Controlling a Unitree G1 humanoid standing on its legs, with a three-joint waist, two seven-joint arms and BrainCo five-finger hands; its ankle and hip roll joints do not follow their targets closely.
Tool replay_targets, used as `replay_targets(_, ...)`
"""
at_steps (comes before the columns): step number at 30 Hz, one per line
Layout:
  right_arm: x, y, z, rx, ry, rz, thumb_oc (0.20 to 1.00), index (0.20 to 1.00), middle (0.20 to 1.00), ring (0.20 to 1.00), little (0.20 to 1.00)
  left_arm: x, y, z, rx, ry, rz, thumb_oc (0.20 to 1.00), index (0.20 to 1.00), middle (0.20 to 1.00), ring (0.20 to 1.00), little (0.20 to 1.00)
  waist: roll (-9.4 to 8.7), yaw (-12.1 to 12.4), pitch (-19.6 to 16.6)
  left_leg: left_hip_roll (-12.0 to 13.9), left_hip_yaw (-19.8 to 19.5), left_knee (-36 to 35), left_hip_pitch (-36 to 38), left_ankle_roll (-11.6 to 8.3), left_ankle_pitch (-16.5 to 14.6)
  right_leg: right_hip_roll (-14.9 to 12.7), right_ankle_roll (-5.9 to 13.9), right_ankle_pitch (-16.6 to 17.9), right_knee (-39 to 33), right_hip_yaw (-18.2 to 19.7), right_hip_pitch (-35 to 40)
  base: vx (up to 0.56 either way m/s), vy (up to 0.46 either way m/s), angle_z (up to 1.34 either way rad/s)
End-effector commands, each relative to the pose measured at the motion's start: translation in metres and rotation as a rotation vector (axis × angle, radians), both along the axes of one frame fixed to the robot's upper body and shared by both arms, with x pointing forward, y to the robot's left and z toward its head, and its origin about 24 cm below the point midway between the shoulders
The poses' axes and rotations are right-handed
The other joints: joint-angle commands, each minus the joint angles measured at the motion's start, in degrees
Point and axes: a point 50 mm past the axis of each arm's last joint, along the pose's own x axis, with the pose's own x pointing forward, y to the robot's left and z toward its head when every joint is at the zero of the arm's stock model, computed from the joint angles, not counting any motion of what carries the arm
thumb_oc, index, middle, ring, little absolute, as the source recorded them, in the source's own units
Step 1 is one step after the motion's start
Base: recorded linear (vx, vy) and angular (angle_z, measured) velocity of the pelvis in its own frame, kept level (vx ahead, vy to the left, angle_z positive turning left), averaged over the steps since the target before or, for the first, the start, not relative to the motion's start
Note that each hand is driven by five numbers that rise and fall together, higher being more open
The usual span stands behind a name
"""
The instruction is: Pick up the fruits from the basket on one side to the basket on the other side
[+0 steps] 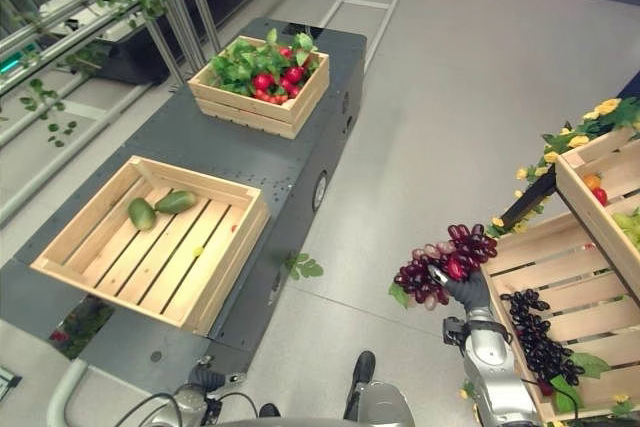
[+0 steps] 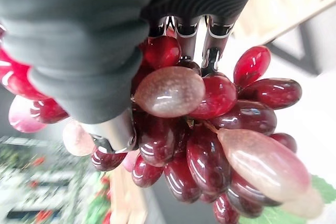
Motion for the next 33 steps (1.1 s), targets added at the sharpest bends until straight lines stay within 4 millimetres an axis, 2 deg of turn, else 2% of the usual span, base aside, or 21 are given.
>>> replay_targets(1, 0.026, 0.005, 0.054, -0.044, -0.281, 0.046, 0.2, 0.2, 0.2, 0.2, 0.2, 0.01, 0.007, 0.003, 0.036, -0.006, -0.057, 1.0, 1.0, 1.0, 1.0, 1.0, -0.83, 0.46, -0.15, -5.59, 1.85, 4.18, 3.32, 4.54, -8.8, -2.7, 5.37, 0.53, 0.05, 3.13, -0.89, 0.12, -0.067, -0.25)
replay_targets(3, 0.028, 0.005, 0.058, -0.058, -0.295, 0.06, 0.2, 0.2, 0.2, 0.2, 0.2, 0.014, 0.007, 0.005, 0.043, -0.021, -0.059, 1.0, 1.0, 1.0, 1.0, 1.0, 0.23, -0.04, -0.18, -5.07, 0.93, 6.32, 3.16, 3.75, -8.79, -1.03, 4.54, -0.33, -0.81, 5.22, -0.62, 0.14, -0.119, -0.45)
replay_targets(5, 0.031, 0.005, 0.066, -0.072, -0.32, 0.08, 0.2, 0.2, 0.2, 0.2, 0.2, 0.02, 0.008, 0.007, 0.048, -0.05, -0.048, 1.0, 1.0, 1.0, 1.0, 1.0, 0.76, 0.14, 0.32, -4.33, -2.3, 12.73, 0.49, 2.31, -6.83, 0.77, 3.27, -1.16, -1.83, 7.1, -0.13, 0.12, -0.143, -0.5)
replay_targets(7, 0.033, 0.006, 0.07, -0.082, -0.339, 0.095, 0.2, 0.2, 0.2, 0.2, 0.2, 0.027, 0.013, 0.012, 0.056, -0.108, 0.033, 1.0, 1.0, 1.0, 1.0, 1.0, -0.57, 0.49, 1.17, -3.56, -6.79, 25.52, -4.64, 0.83, -3.26, 1.79, 1.69, -1.94, -2.86, 9.04, 1.11, 0.16, -0.242, -0.45)
replay_targets(8, 0.033, 0.006, 0.071, -0.083, -0.342, 0.1, 0.2, 0.2, 0.2, 0.2, 0.2, 0.025, 0.014, 0.012, 0.047, -0.121, 0.086, 1.0, 1.0, 1.0, 1.0, 1.0, -1.17, 0.76, 1.52, -3.21, -7.71, 30.91, -7.24, 0.75, -2.09, 2.19, 1.01, -2.78, -3.32, 10.16, 2.09, 0.22, -0.285, -0.56)
replay_targets(9, 0.03, 0.005, 0.073, -0.087, -0.351, 0.101, 0.2, 0.2, 0.2, 0.2, 0.2, 0.026, 0.016, 0.013, 0.041, -0.15, 0.181, 1.0, 1.0, 1.0, 1.0, 1.0, -2.62, 2.09, 3.32, -3.65, -9.75, 41.65, -13.29, 0.44, -0.41, 2.06, -0.06, -3.34, -3.8, 12.3, 4.13, 0.14, -0.178, -0.53)
replay_targets(10, 0.031, 0.005, 0.073, -0.086, -0.352, 0.101, 0.2, 0.2, 0.2, 0.2, 0.2, 0.026, 0.016, 0.014, 0.042, -0.152, 0.181, 1.0, 1.0, 1.0, 1.0, 1.0, -2.87, 1.98, 3.22, -3.91, -9.75, 41.58, -13.6, 0.55, -0.05, 1.79, -0.06, -3.14, -3.85, 12.25, 3.88, 0.07, -0.147, -0.79)
replay_targets(12, 0.03, 0.005, 0.072, -0.09, -0.347, 0.089, 0.2, 0.2, 0.2, 0.2, 0.2, 0.027, 0.017, 0.014, 0.04, -0.169, 0.269, 1.0, 1.0, 1.0, 1.0, 1.0, -4.32, 3.42, 4.95, -7.18, -14.34, 45.8, -20.22, 1.53, -1.3, 1.08, -0.25, -3.0, -3.91, 14.31, 4.02, 0.02, -0.053, -0.84)
replay_targets(13, 0.03, 0.005, 0.069, -0.082, -0.339, 0.086, 0.2, 0.2, 0.2, 0.2, 0.2, 0.02, 0.018, 0.012, 0.041, -0.155, 0.302, 1.0, 1.0, 1.0, 1.0, 1.0, -4.1, 3.44, 4.82, -6.86, -15.1, 45.65, -19.62, 2.18, -1.85, 2.14, -0.26, -3.33, -3.88, 15.7, 4.37, 0.09, 0.008, -1.06)
replay_targets(14, 0.029, 0.007, 0.067, -0.076, -0.335, 0.085, 0.2, 0.2, 0.2, 0.2, 0.2, 0.014, 0.02, 0.01, 0.046, -0.14, 0.326, 1.0, 1.0, 1.0, 1.0, 1.0, -4.71, 4.19, 4.69, -7.45, -15.73, 43.76, -21.21, 3.06, -2.15, 1.89, -0.05, -3.25, -3.98, 17.71, 4.67, 0.15, 0.034, -1.29)
replay_targets(16, 0.028, 0.01, 0.066, -0.06, -0.34, 0.093, 0.2, 0.2, 0.2, 0.2, 0.2, 0.001, 0.021, 0.005, 0.057, -0.098, 0.346, 1.0, 1.0, 1.0, 1.0, 1.0, -4.41, 5.06, 4.89, -7.13, -17.93, 38.12, -21.01, 3.99, -3.23, 2.66, 0.5, -3.51, -3.66, 19.88, 4.96, 0.16, 0.099, -1.28)
replay_targets(18, 0.028, 0.012, 0.066, -0.06, -0.343, 0.108, 0.2, 0.2, 0.2, 0.2, 0.2, -0.01, 0.024, 0.002, 0.066, -0.063, 0.358, 1.0, 1.0, 1.0, 1.0, 1.0, -4.68, 6.13, 4.52, -7.8, -22.26, 27.44, -20.84, 4.47, -3.83, 2.83, 1.38, -3.95, -3.84, 22.66, 5.34, 0.25, 0.156, -1.14)
replay_targets(19, 0.03, 0.014, 0.066, -0.077, -0.342, 0.122, 0.2, 0.2, 0.2, 0.2, 0.2, -0.019, 0.025, -0.001, 0.077, -0.033, 0.369, 1.0, 1.0, 1.0, 1.0, 1.0, -3.76, 7.65, 4.33, -8.31, -29.54, 16.94, -20.34, 3.48, -1.02, 4.69, 1.73, -4.7, -3.98, 26.28, 5.55, 0.23, 0.134, -1.11)
replay_targets(20, 0.03, 0.014, 0.066, -0.078, -0.341, 0.122, 0.2, 0.2, 0.2, 0.2, 0.2, -0.019, 0.025, -0.001, 0.077, -0.032, 0.369, 1.0, 1.0, 1.0, 1.0, 1.0, -3.8, 7.63, 4.34, -8.29, -29.56, 16.08, -19.82, 3.44, -0.68, 4.65, 1.67, -4.75, -3.98, 26.3, 5.67, 0.2, 0.16, -1.22)
replay_targets(22, 0.031, 0.014, 0.069, -0.09, -0.351, 0.127, 0.2, 0.2, 0.2, 0.2, 0.2, -0.027, 0.026, -0.003, 0.085, 0.004, 0.375, 1.0, 1.0, 1.0, 1.0, 1.0, -2.98, 7.91, 3.98, -6.48, -33.44, 9.75, -19.78, 1.91, 3.54, 5.41, 2.01, -5.75, -3.98, 28.86, 6.06, 0.19, 0.2, -1.07)
replay_targets(23, 0.031, 0.012, 0.072, -0.09, -0.364, 0.12, 0.2, 0.2, 0.2, 0.2, 0.2, -0.028, 0.026, -0.004, 0.089, 0.021, 0.361, 1.0, 1.0, 1.0, 1.0, 1.0, -2.47, 7.6, 3.76, -5.0, -32.25, 7.75, -19.74, 1.12, 4.92, 5.05, 2.27, -6.54, -3.98, 29.98, 6.64, 0.24, 0.328, -1.12)
replay_targets(24, 0.03, 0.011, 0.073, -0.081, -0.368, 0.112, 0.2, 0.2, 0.2, 0.2, 0.2, -0.028, 0.024, -0.004, 0.087, 0.032, 0.346, 1.0, 1.0, 1.0, 1.0, 1.0, -2.41, 7.22, 3.78, -4.63, -29.97, 8.49, -19.88, 1.26, 4.63, 4.27, 2.53, -7.16, -3.88, 30.14, 7.08, 0.16, 0.256, -0.93)
replay_targets(26, 0.03, 0.012, 0.075, -0.072, -0.376, 0.117, 0.2, 0.2, 0.2, 0.2, 0.2, -0.028, 0.024, -0.005, 0.085, 0.036, 0.345, 1.0, 1.0, 1.0, 1.0, 1.0, -2.29, 7.35, 3.67, -4.92, -28.96, 9.15, -19.36, 1.65, 3.65, 3.77, 2.74, -7.75, -3.76, 31.18, 7.8, 0.11, 0.2, -0.52)
replay_targets(28, 0.03, 0.014, 0.072, -0.069, -0.361, 0.125, 0.2, 0.2, 0.2, 0.2, 0.2, -0.026, 0.025, -0.004, 0.094, 0.033, 0.336, 1.0, 1.0, 1.0, 1.0, 1.0, -2.01, 7.11, 2.92, -5.31, -26.82, 5.87, -16.74, 2.13, 3.84, 2.76, 3.05, -7.87, -3.15, 31.98, 8.24, 0.17, 0.336, 0.05)
replay_targets(31, 0.032, 0.023, 0.074, -0.053, -0.373, 0.154, 0.2, 0.2, 0.2, 0.2, 0.2, -0.005, 0.028, 0.003, 0.107, -0.034, 0.291, 1.0, 1.0, 1.0, 1.0, 1.0, -2.56, 6.37, 2.37, -6.01, -23.31, 2.0, -13.66, 2.9, 3.97, 1.07, 4.06, -8.1, -1.12, 33.06, 7.39, 0.09, 0.259, 0.02)
replay_targets(33, 0.036, 0.029, 0.074, -0.033, -0.373, 0.179, 0.2, 0.2, 0.2, 0.2, 0.2, 0.017, 0.031, 0.011, 0.13, -0.083, 0.184, 1.0, 1.0, 1.0, 1.0, 1.0, -3.55, 5.28, 1.81, -6.53, -20.05, 1.14, -12.14, 4.08, 2.83, -0.24, 5.77, -6.58, -0.62, 34.04, 6.06, 0.07, 0.25, -0.22)
